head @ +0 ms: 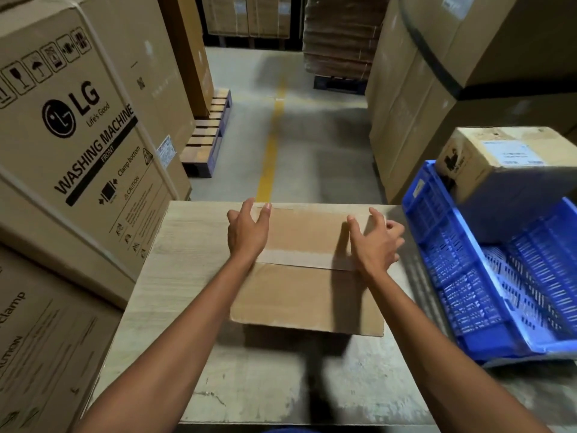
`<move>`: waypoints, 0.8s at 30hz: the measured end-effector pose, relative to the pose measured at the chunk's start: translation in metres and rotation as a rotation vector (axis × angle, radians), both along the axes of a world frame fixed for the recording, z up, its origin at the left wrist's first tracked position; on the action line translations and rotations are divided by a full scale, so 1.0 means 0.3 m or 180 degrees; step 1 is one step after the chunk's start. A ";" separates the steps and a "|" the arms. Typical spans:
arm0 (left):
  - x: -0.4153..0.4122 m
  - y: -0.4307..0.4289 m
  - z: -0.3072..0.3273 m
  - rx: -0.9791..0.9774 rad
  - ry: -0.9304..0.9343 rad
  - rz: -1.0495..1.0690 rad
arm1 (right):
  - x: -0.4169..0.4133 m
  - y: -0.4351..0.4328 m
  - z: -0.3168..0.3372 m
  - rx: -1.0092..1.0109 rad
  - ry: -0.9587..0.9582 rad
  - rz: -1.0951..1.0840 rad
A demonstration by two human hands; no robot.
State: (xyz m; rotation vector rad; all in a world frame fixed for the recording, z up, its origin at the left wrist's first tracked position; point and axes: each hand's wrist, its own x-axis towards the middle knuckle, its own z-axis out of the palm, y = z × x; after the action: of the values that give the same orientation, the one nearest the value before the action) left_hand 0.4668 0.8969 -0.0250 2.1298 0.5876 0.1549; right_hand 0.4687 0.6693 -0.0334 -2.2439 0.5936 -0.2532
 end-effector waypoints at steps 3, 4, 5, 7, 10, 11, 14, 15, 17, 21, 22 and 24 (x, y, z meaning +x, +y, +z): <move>0.002 -0.011 0.049 0.0028 -0.0361 0.0150 | 0.009 0.008 0.056 0.0286 -0.0319 -0.0190; -0.007 -0.016 0.060 0.0024 -0.0474 0.0188 | 0.007 0.009 0.066 0.0404 -0.0423 -0.0235; -0.018 -0.018 0.062 0.0028 -0.0574 0.0194 | 0.002 0.010 0.070 0.0513 -0.0523 -0.0274; -0.049 -0.015 0.044 0.0028 -0.0709 0.0159 | -0.017 0.009 0.062 0.0619 -0.0700 -0.0313; -0.104 -0.001 -0.003 -0.0052 -0.0827 0.0197 | -0.071 0.005 0.013 0.0654 -0.0712 -0.0295; -0.122 0.002 -0.015 -0.0070 -0.0860 0.0240 | -0.092 0.006 -0.005 0.0674 -0.0680 -0.0301; -0.180 0.008 -0.040 -0.0101 -0.0854 0.0380 | -0.147 0.010 -0.049 0.0649 -0.0634 -0.0295; -0.199 0.013 -0.050 -0.0083 -0.0861 0.0414 | -0.164 0.013 -0.057 0.0624 -0.0606 -0.0251; -0.230 0.024 -0.071 0.0028 -0.0887 0.0406 | -0.205 0.019 -0.065 0.0532 -0.0554 -0.0137; -0.250 0.046 -0.114 0.1089 -0.1316 -0.0020 | -0.249 0.031 -0.072 -0.0540 -0.0787 0.0144; -0.246 0.049 -0.118 0.1432 -0.1443 -0.0189 | -0.242 0.034 -0.074 -0.0770 -0.0916 0.0346; -0.237 0.048 -0.111 0.1847 -0.1656 -0.0548 | -0.220 0.045 -0.071 -0.0837 -0.1159 0.0870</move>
State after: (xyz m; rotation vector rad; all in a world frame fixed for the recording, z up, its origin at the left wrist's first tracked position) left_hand 0.3958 0.9113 -0.0583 2.5335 0.0430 0.8374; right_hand 0.4025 0.6828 -0.0548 -2.4136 0.0599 -0.6120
